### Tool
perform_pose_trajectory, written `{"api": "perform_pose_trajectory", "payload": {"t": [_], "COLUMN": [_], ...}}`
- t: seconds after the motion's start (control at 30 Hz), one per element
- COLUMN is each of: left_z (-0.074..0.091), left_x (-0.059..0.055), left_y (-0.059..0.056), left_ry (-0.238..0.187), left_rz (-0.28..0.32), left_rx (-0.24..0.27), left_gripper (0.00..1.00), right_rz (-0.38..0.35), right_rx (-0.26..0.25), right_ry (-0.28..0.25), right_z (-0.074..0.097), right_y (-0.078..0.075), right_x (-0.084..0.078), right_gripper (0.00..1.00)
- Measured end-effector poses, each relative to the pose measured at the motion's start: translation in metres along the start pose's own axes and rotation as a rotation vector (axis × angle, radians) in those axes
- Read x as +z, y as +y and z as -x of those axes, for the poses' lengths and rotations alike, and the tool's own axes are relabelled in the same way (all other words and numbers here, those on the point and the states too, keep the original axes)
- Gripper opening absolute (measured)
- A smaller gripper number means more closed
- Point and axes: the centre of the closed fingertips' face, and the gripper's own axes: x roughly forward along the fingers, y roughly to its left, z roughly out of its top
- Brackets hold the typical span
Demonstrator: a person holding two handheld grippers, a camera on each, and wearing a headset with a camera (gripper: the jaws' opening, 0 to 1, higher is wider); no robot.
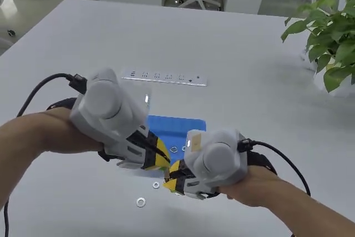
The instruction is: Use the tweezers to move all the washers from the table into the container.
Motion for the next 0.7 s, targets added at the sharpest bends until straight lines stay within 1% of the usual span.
{"api": "perform_pose_trajectory", "payload": {"t": [0.13,0.3,0.5,0.7], "left_z": [0.004,0.006,0.009,0.009], "left_x": [0.005,0.008,0.013,0.016], "left_y": [0.007,0.014,0.026,0.039], "left_ry": [-0.003,-0.002,-0.001,-0.002], "left_rz": [-0.007,-0.015,-0.029,-0.038], "left_rx": [0.007,0.008,0.011,0.016], "left_gripper": [0.06,0.06,0.06,0.06], "right_rz": [0.007,0.018,0.019,0.020], "right_rx": [-0.010,-0.015,-0.029,-0.042], "right_ry": [-0.001,0.001,-0.003,-0.006], "right_z": [0.004,0.006,0.008,0.010], "right_y": [-0.008,-0.017,-0.032,-0.047], "right_x": [0.004,0.006,0.009,0.010], "right_gripper": [0.09,0.10,0.10,0.10]}}
